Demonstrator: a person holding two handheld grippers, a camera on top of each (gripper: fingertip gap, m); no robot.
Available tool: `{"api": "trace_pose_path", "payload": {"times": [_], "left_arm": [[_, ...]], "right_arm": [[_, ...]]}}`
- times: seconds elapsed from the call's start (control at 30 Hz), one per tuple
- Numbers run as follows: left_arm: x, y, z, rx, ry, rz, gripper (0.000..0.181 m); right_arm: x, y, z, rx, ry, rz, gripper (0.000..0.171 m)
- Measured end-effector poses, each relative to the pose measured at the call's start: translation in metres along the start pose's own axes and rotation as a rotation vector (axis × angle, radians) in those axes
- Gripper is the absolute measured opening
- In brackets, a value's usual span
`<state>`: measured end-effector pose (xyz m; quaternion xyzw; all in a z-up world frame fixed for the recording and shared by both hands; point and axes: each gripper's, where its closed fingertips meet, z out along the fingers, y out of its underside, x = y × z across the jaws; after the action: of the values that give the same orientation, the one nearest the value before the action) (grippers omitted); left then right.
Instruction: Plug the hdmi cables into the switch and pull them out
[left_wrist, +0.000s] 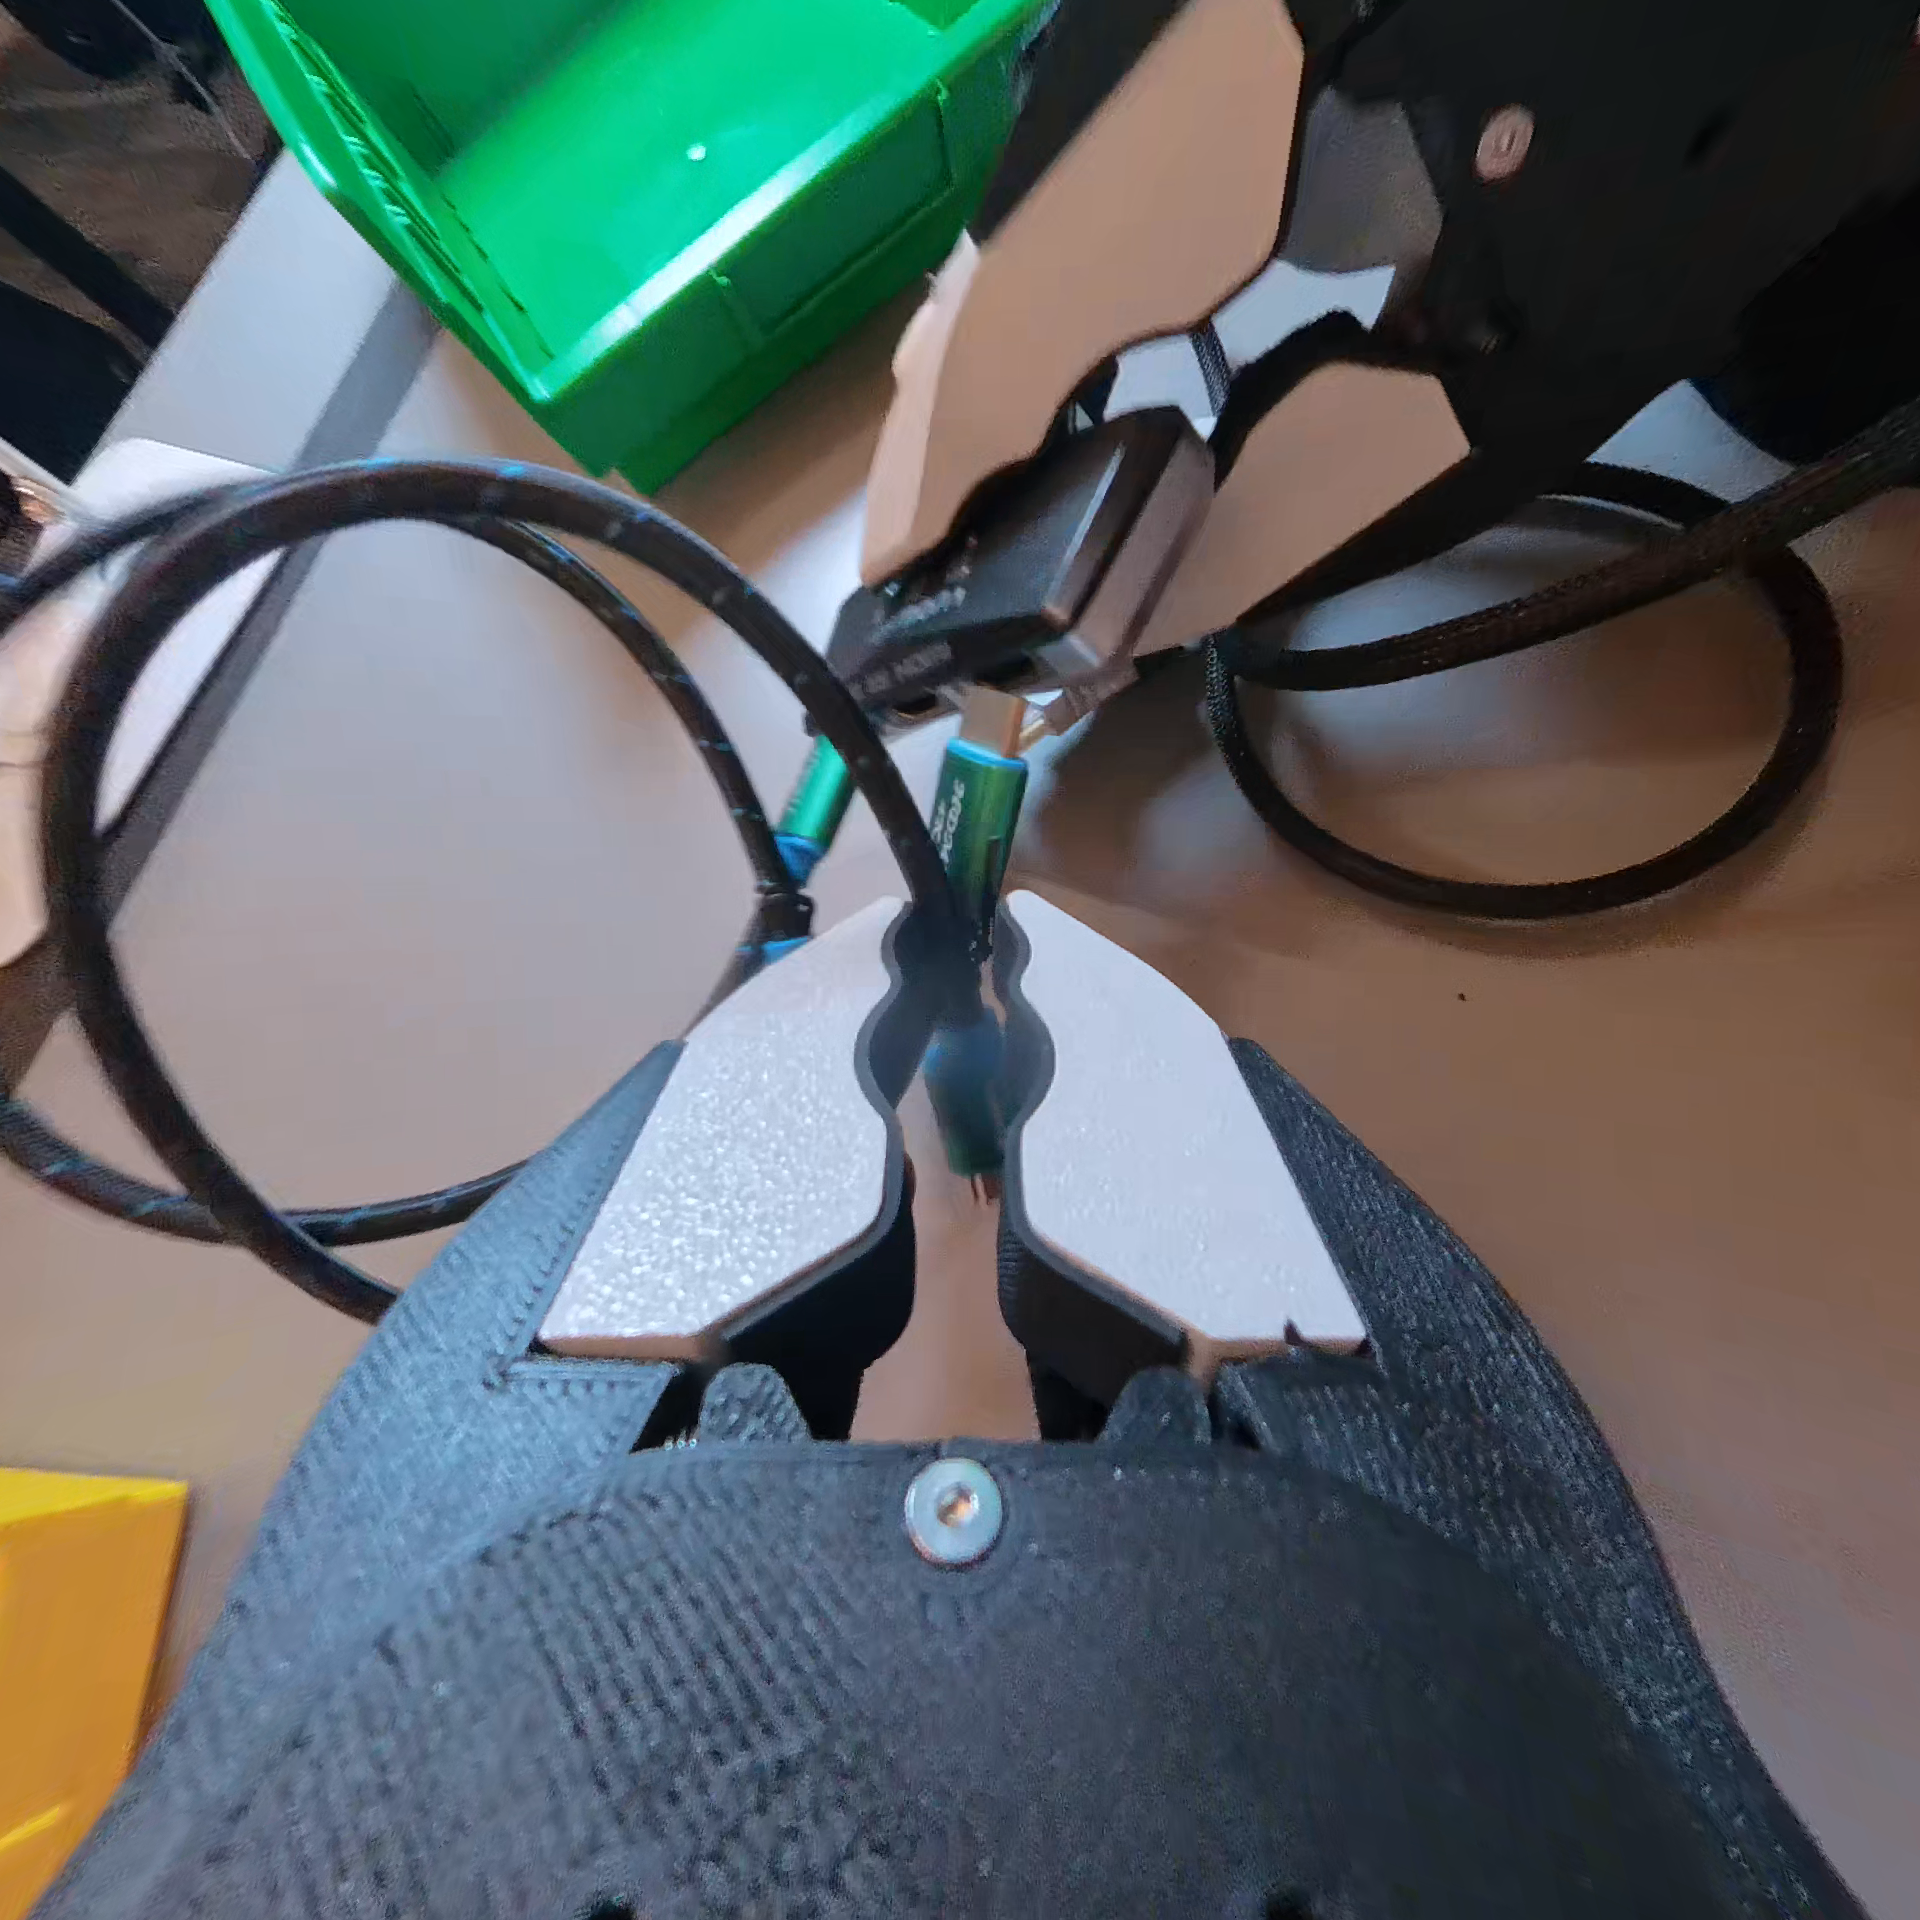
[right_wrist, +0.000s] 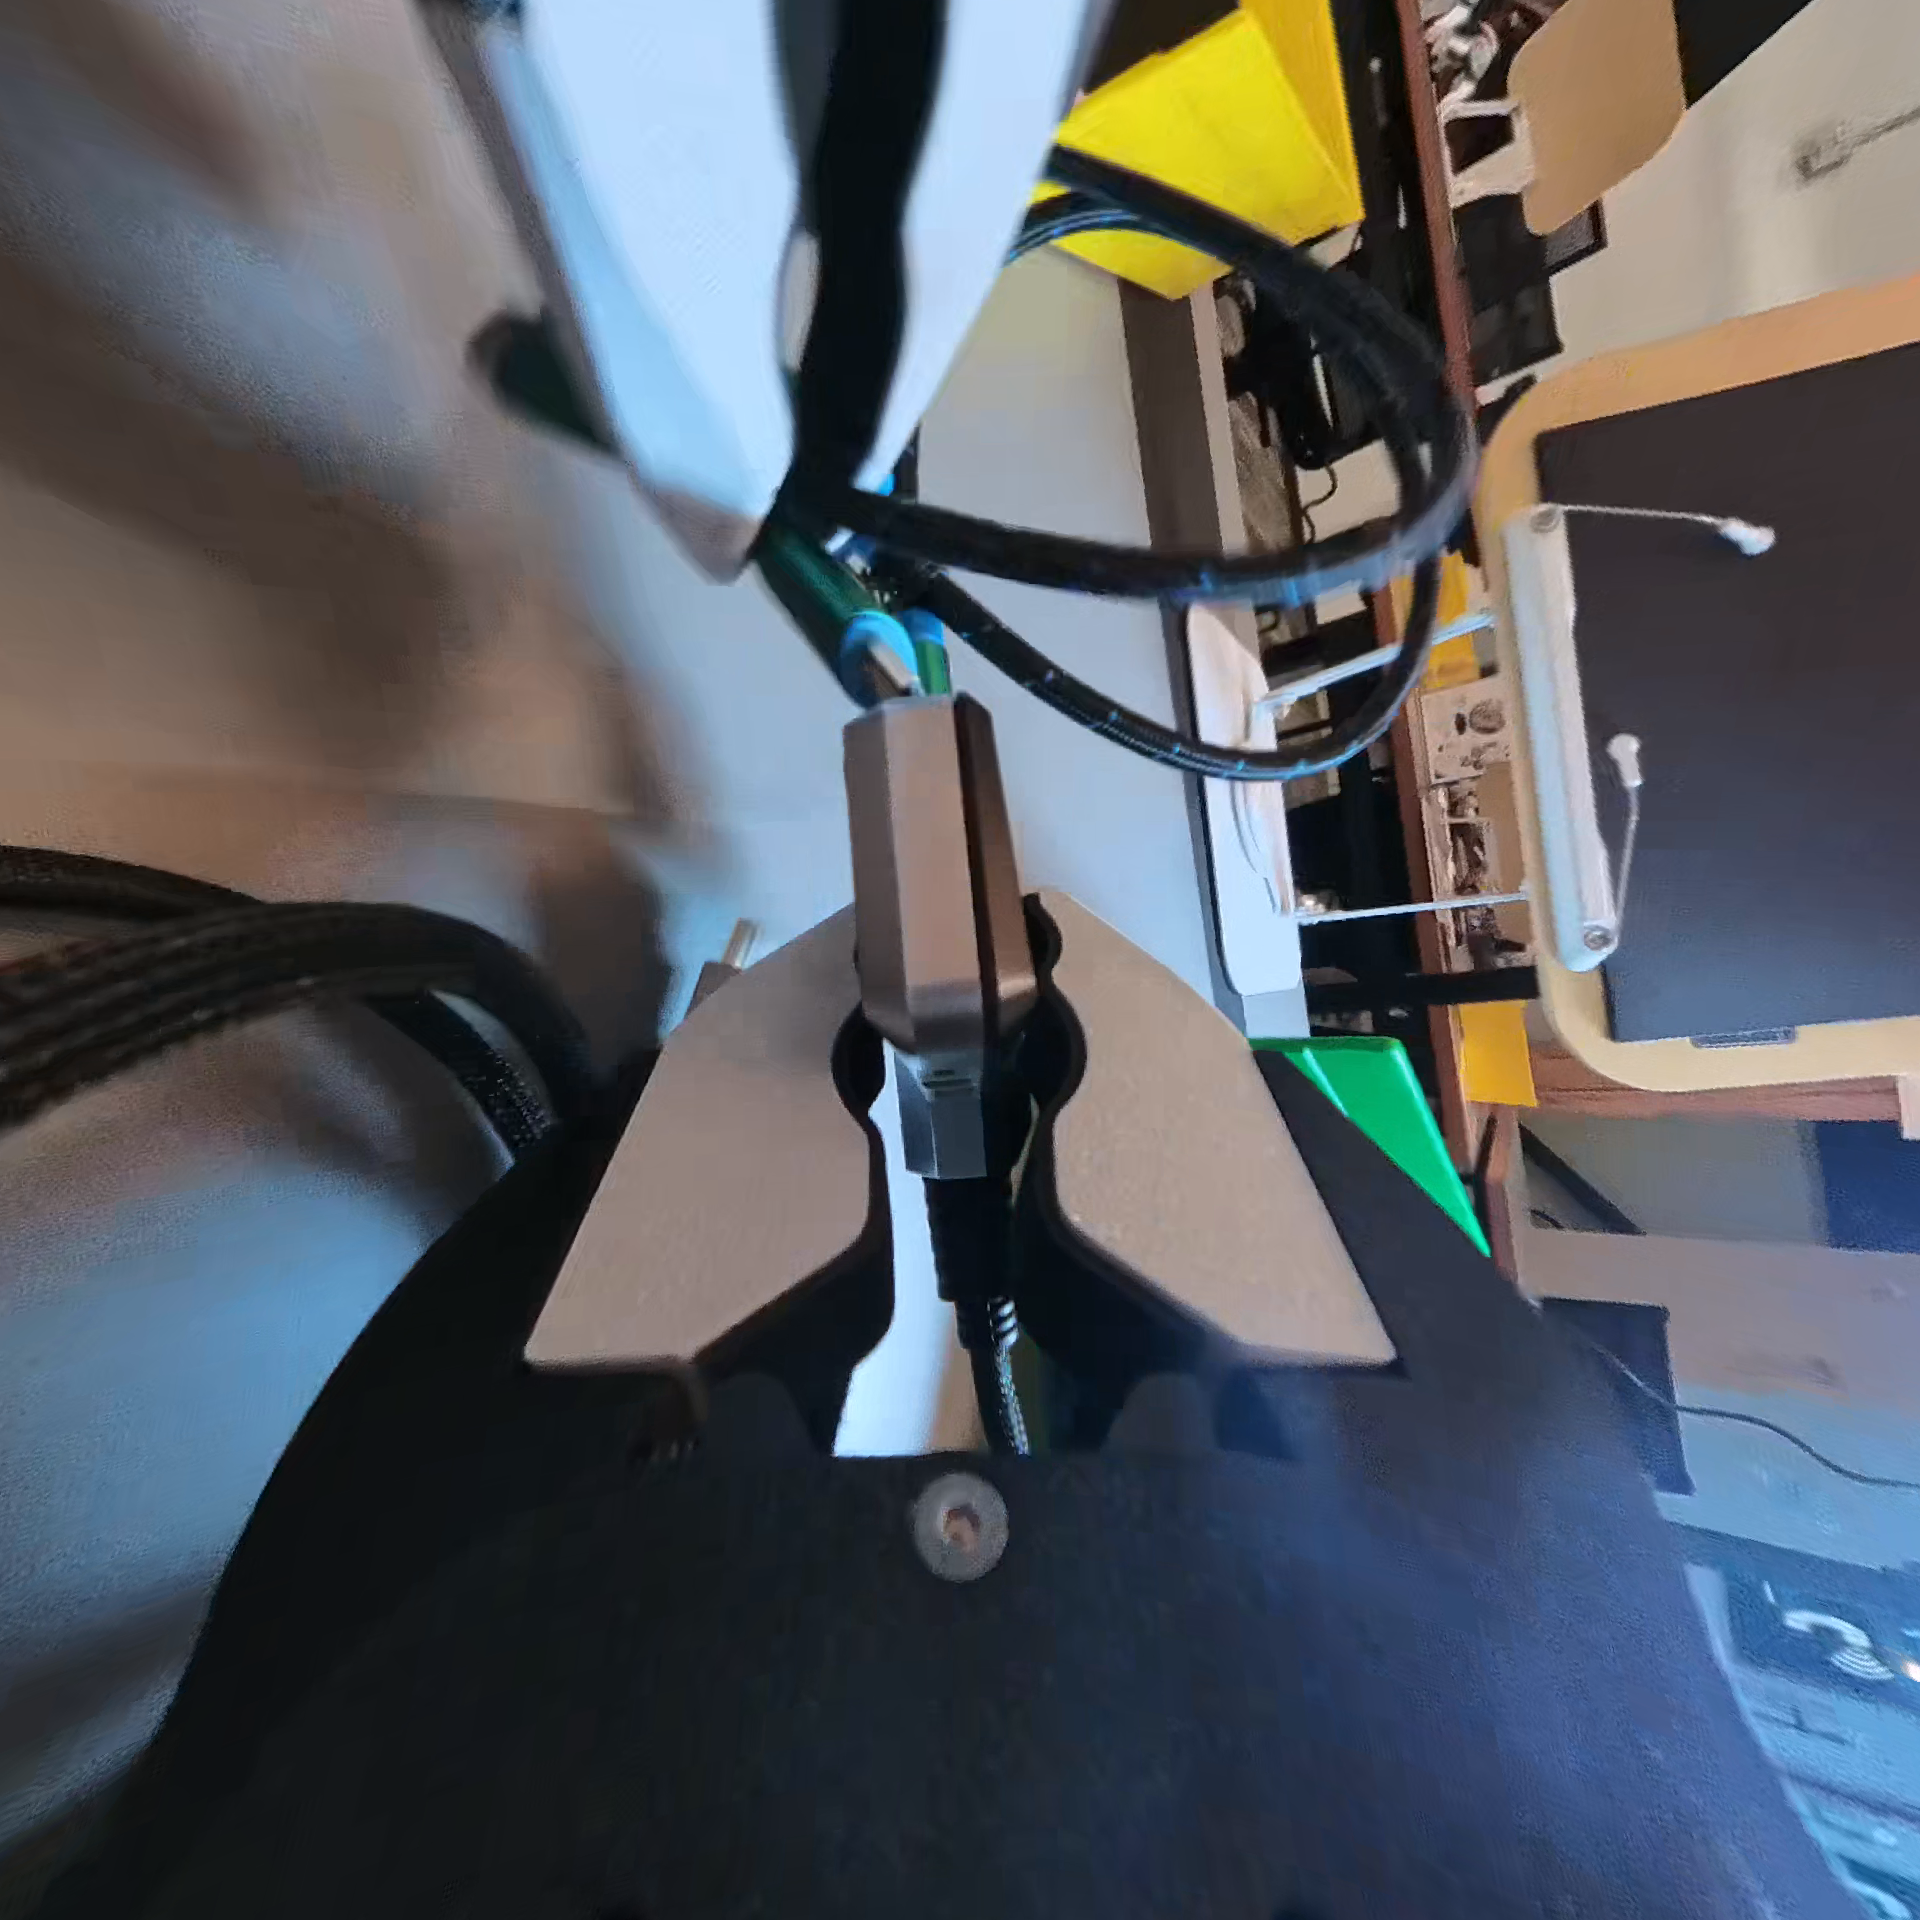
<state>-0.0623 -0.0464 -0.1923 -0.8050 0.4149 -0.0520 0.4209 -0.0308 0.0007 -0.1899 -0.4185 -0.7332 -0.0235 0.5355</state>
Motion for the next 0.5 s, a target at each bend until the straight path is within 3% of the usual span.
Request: {"api": "trace_pose_path", "payload": {"times": [0.13, 0.2, 0.5], "left_arm": [[0.018, -0.012, -0.001, 0.046, 0.095, -0.022, 0.012], [0.008, -0.01, -0.001, 0.015, 0.014, 0.045, 0.012], [0.012, 0.004, 0.003, -0.057, 0.023, 0.111, 0.012]], "right_arm": [[0.006, 0.003, -0.003, -0.085, 0.039, -0.152, 0.022], [0.006, 0.008, -0.004, -0.096, 0.041, -0.183, 0.022], [-0.011, 0.012, 0.002, -0.065, -0.028, -0.223, 0.023]]}}
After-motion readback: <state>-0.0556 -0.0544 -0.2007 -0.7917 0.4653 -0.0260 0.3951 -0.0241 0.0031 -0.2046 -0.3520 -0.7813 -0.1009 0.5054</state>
